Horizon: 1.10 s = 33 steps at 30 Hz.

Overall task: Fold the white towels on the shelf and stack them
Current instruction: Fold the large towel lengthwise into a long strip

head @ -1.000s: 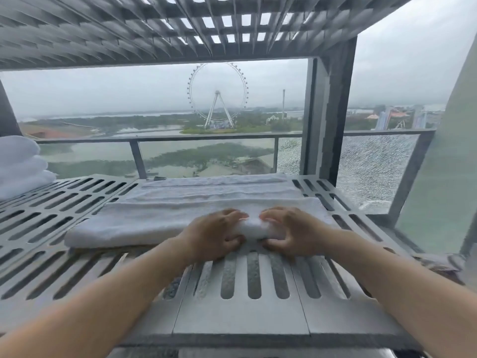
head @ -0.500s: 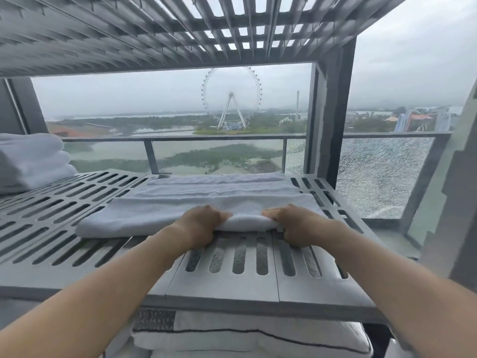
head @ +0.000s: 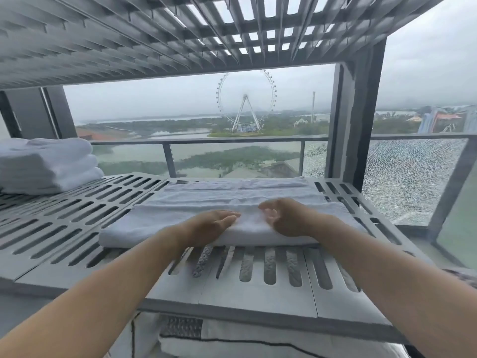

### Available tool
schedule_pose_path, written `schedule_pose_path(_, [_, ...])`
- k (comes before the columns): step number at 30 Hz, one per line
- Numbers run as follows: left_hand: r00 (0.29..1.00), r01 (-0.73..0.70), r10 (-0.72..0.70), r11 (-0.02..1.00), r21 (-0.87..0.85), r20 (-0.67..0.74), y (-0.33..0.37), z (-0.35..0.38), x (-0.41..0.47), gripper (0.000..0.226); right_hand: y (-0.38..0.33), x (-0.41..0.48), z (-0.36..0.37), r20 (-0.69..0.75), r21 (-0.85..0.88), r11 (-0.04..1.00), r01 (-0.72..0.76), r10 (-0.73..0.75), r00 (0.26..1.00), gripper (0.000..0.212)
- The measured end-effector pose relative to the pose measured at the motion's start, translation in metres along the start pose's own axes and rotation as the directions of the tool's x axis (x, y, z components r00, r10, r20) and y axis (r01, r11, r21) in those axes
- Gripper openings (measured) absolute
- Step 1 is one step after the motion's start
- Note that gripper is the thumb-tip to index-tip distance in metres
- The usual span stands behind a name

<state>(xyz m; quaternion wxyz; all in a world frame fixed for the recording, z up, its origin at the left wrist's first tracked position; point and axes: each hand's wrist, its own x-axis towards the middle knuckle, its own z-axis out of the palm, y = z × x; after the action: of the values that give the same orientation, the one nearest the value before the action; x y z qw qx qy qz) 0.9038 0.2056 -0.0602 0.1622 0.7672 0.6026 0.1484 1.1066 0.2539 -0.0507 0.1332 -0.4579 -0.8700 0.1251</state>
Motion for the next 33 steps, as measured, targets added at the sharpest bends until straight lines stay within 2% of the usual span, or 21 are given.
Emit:
schedule_pose_path(3, [0.999, 0.037, -0.037, 0.999, 0.015, -0.011, -0.025, -0.012, 0.009, 0.043, 0.008, 0.016, -0.003, -0.019, -0.027, 0.999, -0.031, 0.031, 0.999, 0.043])
schedule_pose_path(5, [0.997, 0.049, -0.044, 0.997, 0.066, -0.070, -0.044, -0.021, 0.017, 0.042, 0.016, 0.026, -0.005, -0.044, -0.041, 0.998, -0.052, 0.050, 0.998, 0.042])
schedule_pose_path(7, [0.988, 0.080, -0.061, 0.988, 0.129, -0.143, -0.062, -0.030, 0.024, 0.038, 0.025, 0.035, -0.007, -0.080, -0.063, 0.995, -0.076, 0.071, 0.994, 0.035])
schedule_pose_path(10, [0.985, 0.140, -0.106, 0.953, 0.269, -0.138, -0.087, -0.039, 0.032, 0.032, 0.037, 0.044, -0.004, -0.114, -0.099, 0.984, -0.150, 0.138, 0.984, 0.020])
schedule_pose_path(16, [0.976, 0.110, -0.023, 0.913, 0.393, -0.218, -0.105, -0.044, 0.035, 0.025, 0.043, 0.051, -0.001, -0.102, -0.220, 0.966, -0.137, 0.117, 0.988, 0.041])
schedule_pose_path(21, [0.954, 0.093, 0.037, 0.906, 0.413, -0.296, -0.108, -0.055, 0.040, 0.028, 0.037, 0.067, -0.021, -0.198, -0.238, 0.965, -0.112, 0.065, 0.978, 0.046])
schedule_pose_path(24, [0.962, 0.119, 0.004, 0.895, 0.431, -0.274, -0.107, -0.057, 0.045, 0.027, 0.040, 0.078, -0.022, -0.187, -0.256, 0.960, -0.108, 0.060, 0.980, 0.046])
schedule_pose_path(28, [0.982, 0.145, -0.073, 0.878, 0.456, -0.172, -0.112, -0.050, 0.048, 0.029, 0.055, 0.079, -0.006, -0.119, -0.252, 0.959, -0.132, 0.105, 0.987, 0.044])
schedule_pose_path(33, [0.984, 0.160, -0.108, 0.890, 0.426, -0.145, -0.122, -0.057, 0.046, 0.037, 0.066, 0.076, -0.003, -0.149, -0.190, 0.961, -0.199, 0.172, 0.974, 0.053])
